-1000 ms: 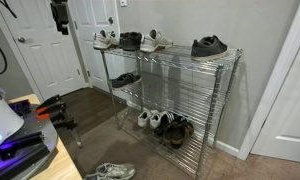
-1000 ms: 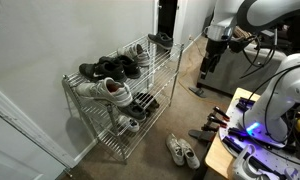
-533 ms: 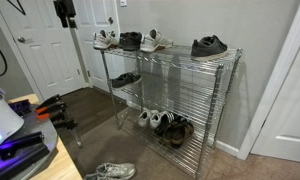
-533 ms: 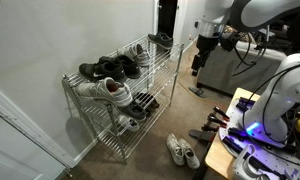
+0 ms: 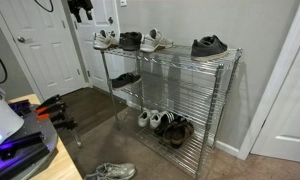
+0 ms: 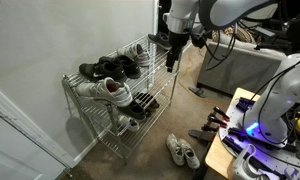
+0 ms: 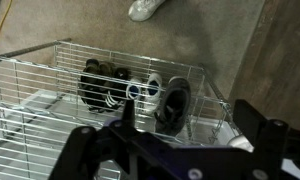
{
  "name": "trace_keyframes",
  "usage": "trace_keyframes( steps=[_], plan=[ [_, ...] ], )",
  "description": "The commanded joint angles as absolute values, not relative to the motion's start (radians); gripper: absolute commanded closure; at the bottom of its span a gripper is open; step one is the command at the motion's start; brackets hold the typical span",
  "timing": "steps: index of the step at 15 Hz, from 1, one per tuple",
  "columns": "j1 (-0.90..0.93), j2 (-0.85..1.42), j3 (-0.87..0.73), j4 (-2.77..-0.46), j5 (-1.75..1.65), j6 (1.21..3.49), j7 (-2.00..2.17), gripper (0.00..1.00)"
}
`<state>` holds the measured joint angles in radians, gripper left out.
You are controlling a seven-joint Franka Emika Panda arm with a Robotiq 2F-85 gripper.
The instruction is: Move the shoe
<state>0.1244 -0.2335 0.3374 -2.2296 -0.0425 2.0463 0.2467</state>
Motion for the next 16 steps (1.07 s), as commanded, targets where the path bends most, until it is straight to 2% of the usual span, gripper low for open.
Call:
trace_keyframes(
  steps=[1, 7, 16],
  plan=[
    [0.140, -0.052, 0.315, -2.033, -0.118, 2.059, 0.266, 0.00],
    [0.209, 0.158, 0.291, -1.774, -0.085, 2.021, 0.225, 0.00],
    [0.334, 0.298, 0.271, -1.657, -0.096, 2.082, 0.279, 0.00]
  ],
)
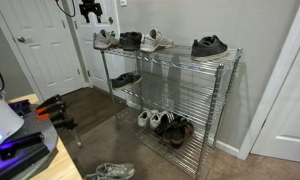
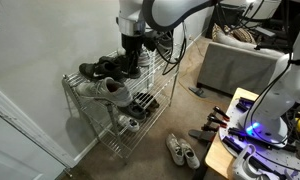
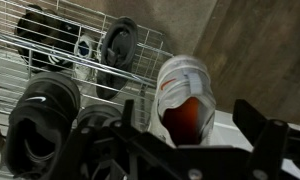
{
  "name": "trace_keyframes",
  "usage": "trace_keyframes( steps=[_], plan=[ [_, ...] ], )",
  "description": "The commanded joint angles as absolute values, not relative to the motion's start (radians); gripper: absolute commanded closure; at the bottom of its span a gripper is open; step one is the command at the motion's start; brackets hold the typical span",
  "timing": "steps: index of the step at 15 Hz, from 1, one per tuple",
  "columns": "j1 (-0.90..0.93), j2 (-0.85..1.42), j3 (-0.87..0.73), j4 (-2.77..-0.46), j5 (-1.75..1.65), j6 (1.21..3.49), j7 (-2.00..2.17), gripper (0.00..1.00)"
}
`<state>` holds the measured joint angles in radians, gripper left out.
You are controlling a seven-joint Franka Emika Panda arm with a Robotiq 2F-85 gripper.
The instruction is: Move the shoe
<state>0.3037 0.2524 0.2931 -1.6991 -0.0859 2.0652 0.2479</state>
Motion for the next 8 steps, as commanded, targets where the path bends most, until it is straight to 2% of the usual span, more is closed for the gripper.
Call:
trace_keyframes(
  steps=[1, 8],
  plan=[
    [0.344, 0.316, 0.268, -1.644, -0.093, 2.081, 0.284, 0.00],
    [0.374, 0.365, 0.242, -1.608, -0.088, 2.067, 0.276, 0.00]
  ],
)
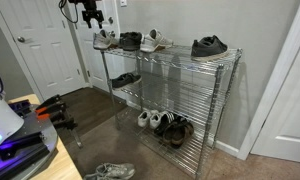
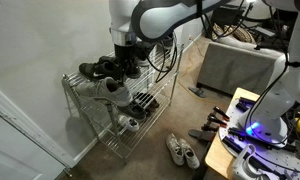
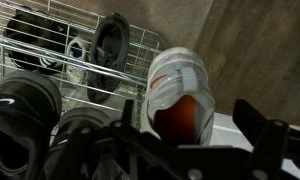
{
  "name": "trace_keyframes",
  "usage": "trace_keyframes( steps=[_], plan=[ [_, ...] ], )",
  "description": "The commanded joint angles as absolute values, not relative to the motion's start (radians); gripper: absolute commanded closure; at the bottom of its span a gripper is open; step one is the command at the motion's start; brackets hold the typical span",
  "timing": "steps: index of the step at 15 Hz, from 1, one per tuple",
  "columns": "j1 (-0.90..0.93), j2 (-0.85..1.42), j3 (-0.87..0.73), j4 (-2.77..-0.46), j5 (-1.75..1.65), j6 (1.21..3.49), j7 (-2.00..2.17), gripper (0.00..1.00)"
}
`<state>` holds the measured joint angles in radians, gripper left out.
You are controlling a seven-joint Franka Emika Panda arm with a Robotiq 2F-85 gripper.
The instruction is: Move the shoe
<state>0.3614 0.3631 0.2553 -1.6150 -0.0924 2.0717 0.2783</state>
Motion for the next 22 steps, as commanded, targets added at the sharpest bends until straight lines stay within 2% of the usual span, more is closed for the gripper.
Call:
trace_keyframes(
  steps=[1, 5, 10, 17, 22],
  plan=[
    [0.374, 0.366, 0.242, -1.608, -0.088, 2.067, 0.276, 0.00],
    [0.374, 0.365, 0.242, -1.606, -0.088, 2.067, 0.276, 0.00],
    [0.423, 0.373, 0.193, -1.669, -0.175, 2.167, 0.444, 0.00],
    [0.517, 0.481, 0.124, -1.638, -0.278, 2.311, 0.643, 0.00],
    [0.527, 0.470, 0.123, -1.650, -0.263, 2.352, 0.651, 0.00]
  ],
)
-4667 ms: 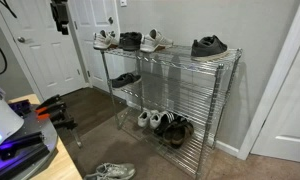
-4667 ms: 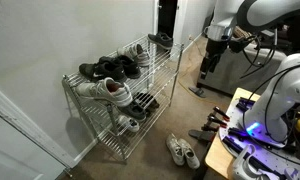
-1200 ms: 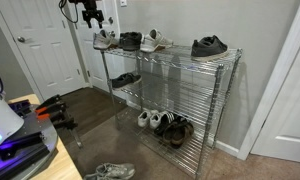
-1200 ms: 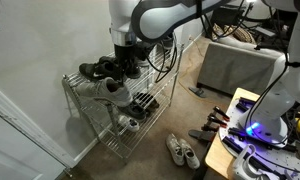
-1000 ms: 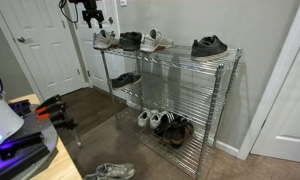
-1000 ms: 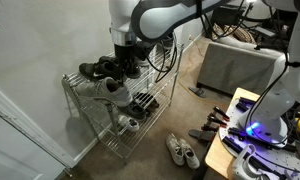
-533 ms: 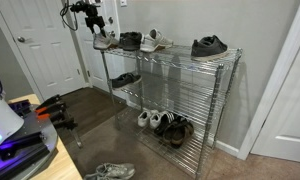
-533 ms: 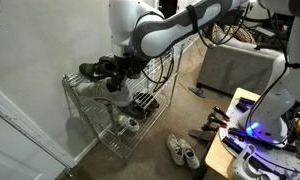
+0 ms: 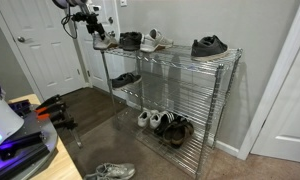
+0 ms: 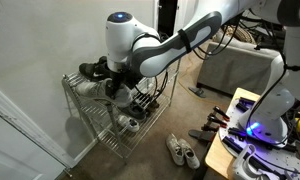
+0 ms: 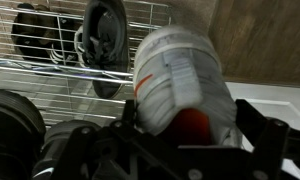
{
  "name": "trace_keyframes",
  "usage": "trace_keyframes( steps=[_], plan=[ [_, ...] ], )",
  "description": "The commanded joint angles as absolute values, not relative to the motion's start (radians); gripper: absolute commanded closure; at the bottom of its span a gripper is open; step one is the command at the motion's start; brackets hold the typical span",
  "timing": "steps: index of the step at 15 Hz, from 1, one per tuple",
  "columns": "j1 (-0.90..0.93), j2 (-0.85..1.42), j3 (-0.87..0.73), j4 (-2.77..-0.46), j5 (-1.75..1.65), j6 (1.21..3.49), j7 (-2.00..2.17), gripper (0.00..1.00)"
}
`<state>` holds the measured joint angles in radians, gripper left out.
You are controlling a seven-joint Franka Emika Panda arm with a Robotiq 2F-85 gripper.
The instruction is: Move the shoe
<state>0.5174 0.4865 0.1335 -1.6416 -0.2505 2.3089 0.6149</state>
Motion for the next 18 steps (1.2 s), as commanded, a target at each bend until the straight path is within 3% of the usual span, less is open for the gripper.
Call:
trace_keyframes(
  steps=[1, 18],
  plan=[
    [0.525, 0.454, 0.120, -1.662, -0.264, 2.373, 0.658, 0.00],
    [0.524, 0.395, 0.051, -1.723, -0.404, 2.380, 0.852, 0.00]
  ],
)
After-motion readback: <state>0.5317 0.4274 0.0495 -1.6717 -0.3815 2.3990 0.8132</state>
